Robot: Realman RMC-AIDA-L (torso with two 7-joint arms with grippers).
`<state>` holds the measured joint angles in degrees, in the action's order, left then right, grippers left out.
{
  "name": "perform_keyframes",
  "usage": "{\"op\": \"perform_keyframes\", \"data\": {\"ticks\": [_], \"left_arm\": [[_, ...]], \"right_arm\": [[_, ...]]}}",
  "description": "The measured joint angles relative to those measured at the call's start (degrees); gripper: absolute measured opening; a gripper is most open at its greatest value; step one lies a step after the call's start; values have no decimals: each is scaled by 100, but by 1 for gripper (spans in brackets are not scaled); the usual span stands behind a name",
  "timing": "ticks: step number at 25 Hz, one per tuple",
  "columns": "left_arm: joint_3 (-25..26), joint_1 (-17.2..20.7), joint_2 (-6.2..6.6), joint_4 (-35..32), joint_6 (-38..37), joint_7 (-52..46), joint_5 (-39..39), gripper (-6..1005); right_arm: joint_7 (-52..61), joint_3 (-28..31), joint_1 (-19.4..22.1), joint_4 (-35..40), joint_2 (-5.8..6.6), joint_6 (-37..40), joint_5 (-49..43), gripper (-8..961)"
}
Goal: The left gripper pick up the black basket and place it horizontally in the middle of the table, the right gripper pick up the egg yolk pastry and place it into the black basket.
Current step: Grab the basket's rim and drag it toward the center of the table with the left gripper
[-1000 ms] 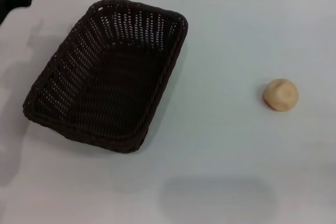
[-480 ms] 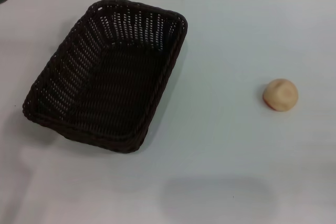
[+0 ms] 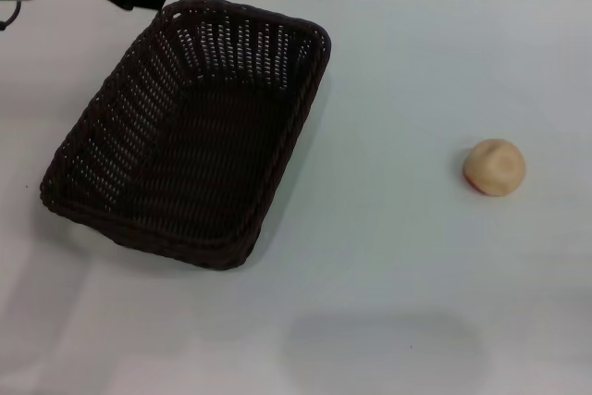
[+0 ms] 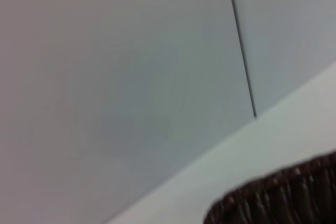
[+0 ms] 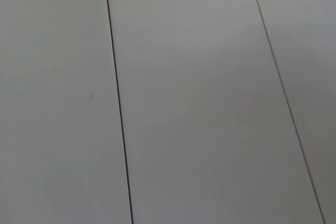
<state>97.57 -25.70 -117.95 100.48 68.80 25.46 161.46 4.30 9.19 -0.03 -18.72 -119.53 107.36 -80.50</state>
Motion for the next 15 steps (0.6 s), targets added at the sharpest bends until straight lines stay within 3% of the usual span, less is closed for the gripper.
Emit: {"op": "perform_keyframes", "data": {"ticks": [5,15], "left_arm": [[107,-213,-19,-214,589,-116,62,812],[110,-662,-11,-1216,702,-395,398,811]], "right_arm": [[0,-19,10,0,0,-2,0,776],[0,-23,-14,0,0,-9,-2,776]]}}
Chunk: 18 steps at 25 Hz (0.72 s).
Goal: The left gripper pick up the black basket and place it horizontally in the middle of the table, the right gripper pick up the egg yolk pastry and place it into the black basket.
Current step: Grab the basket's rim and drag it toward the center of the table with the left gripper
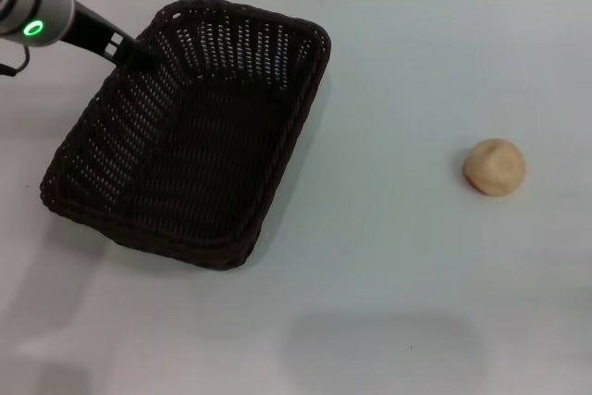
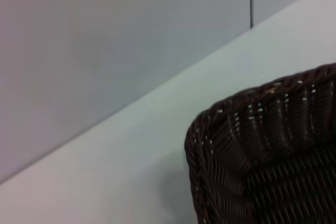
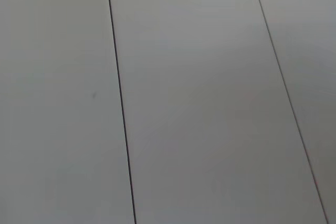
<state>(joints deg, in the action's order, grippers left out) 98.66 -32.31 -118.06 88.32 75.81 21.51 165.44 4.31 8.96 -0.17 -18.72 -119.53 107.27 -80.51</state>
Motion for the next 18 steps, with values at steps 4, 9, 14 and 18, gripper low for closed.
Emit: {"op": "perform_keyframes", "data": {"ticks": [4,9,14,18], "left_arm": [[13,-274,-1,-629,-19,9,2,811],[17,-463,15,-1046,-62,5,6,811],[32,-558,25,-1291,-149,0,13,811],[60,-579,31,-1360,-198,-14,13,811]], "right_arm": [[0,0,10,0,0,4,0,776],[0,0,4,0,0,0,0,776],[0,-53,0,0,1,-6,0,776],[0,-59,7,0,4,-6,1,776]]}}
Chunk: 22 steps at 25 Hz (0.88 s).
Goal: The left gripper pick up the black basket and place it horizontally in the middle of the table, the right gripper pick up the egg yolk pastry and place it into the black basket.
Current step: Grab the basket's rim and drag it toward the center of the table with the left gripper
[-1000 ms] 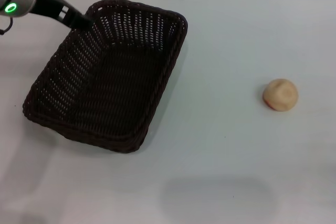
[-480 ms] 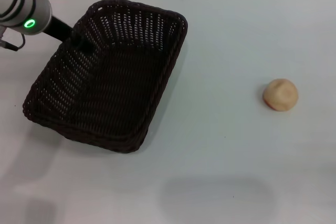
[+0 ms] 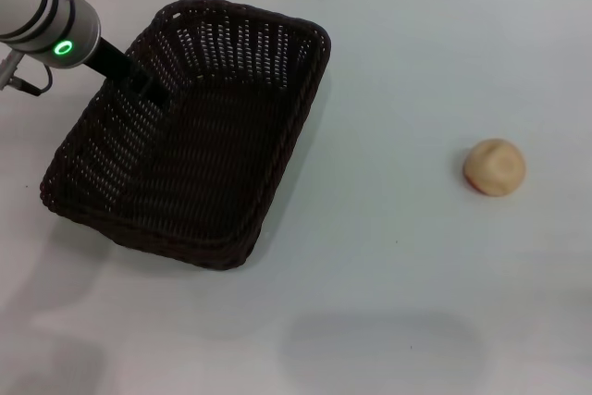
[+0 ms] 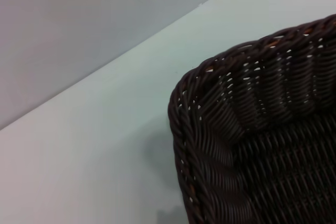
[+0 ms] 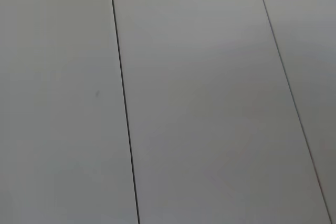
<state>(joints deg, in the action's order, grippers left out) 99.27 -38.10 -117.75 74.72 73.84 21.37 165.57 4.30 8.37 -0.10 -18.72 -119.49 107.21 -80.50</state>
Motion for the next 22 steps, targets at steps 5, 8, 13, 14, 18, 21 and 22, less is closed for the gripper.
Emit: {"op": "perform_keyframes", "data": {"ticks": [5,8,13,14,18,21,22], "left_arm": [[12,27,25,-14,-76,-63,8,811],[17,50,45,-13,-135,-129,12,811],[50,172,55,201,-167,-177,12,811],[67,194,55,217,-187,-177,11,811],[124,214,55,88,-238,-173,10,811],[128,184,61,-122,-271,-149,8,810],[128,184,61,-122,-271,-149,8,810]], "right_arm": [[0,-2,14,0,3,11,5,776],[0,-2,19,6,5,11,7,776],[0,-2,46,21,5,34,15,776],[0,-2,56,26,4,39,17,775],[0,-2,73,35,-1,53,22,775],[0,-2,56,35,1,54,20,775],[0,-2,56,35,1,54,20,775]]}}
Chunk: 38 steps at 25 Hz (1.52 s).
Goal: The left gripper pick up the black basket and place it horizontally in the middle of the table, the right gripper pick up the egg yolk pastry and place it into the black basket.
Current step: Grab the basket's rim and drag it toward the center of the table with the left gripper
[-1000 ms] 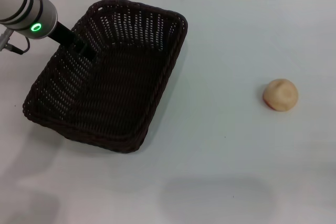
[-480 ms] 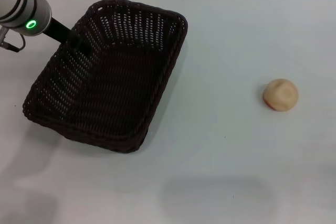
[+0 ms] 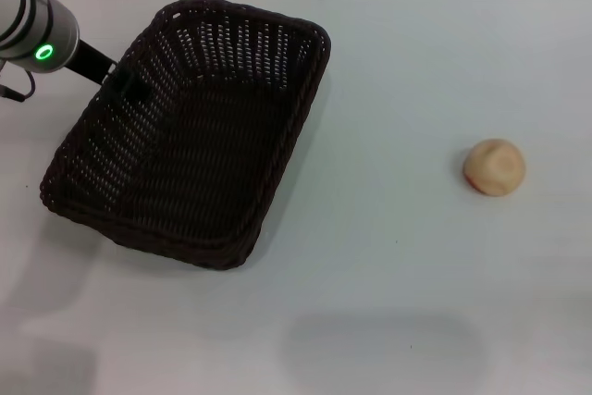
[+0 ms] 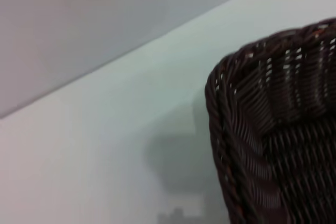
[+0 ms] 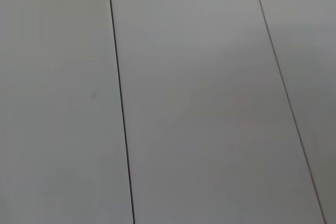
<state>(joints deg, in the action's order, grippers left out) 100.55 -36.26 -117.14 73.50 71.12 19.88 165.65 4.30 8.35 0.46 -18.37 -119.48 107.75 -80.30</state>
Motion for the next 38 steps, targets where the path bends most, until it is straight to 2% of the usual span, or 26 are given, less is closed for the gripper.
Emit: {"op": "perform_keyframes", "data": {"ticks": [7,20,28,33,34,38], "left_arm": [[5,-41,21,-300,14,-20,-9,810],[-37,-160,25,-428,303,233,-11,810],[-75,-177,18,-364,332,355,-5,449],[-118,-179,-41,-295,333,656,-3,399],[-193,-180,-73,-206,337,954,-9,389],[-361,-180,-88,-39,341,1174,-21,374]], "right_arm": [[0,0,1,0,4,-6,-12,775],[0,-9,-5,-8,4,-6,-21,775],[0,-9,-13,-20,4,-4,-21,775],[0,-9,-11,-18,4,2,-21,775],[0,-9,-11,-18,4,3,-21,775],[0,-8,-19,-17,4,5,-21,774]]}}
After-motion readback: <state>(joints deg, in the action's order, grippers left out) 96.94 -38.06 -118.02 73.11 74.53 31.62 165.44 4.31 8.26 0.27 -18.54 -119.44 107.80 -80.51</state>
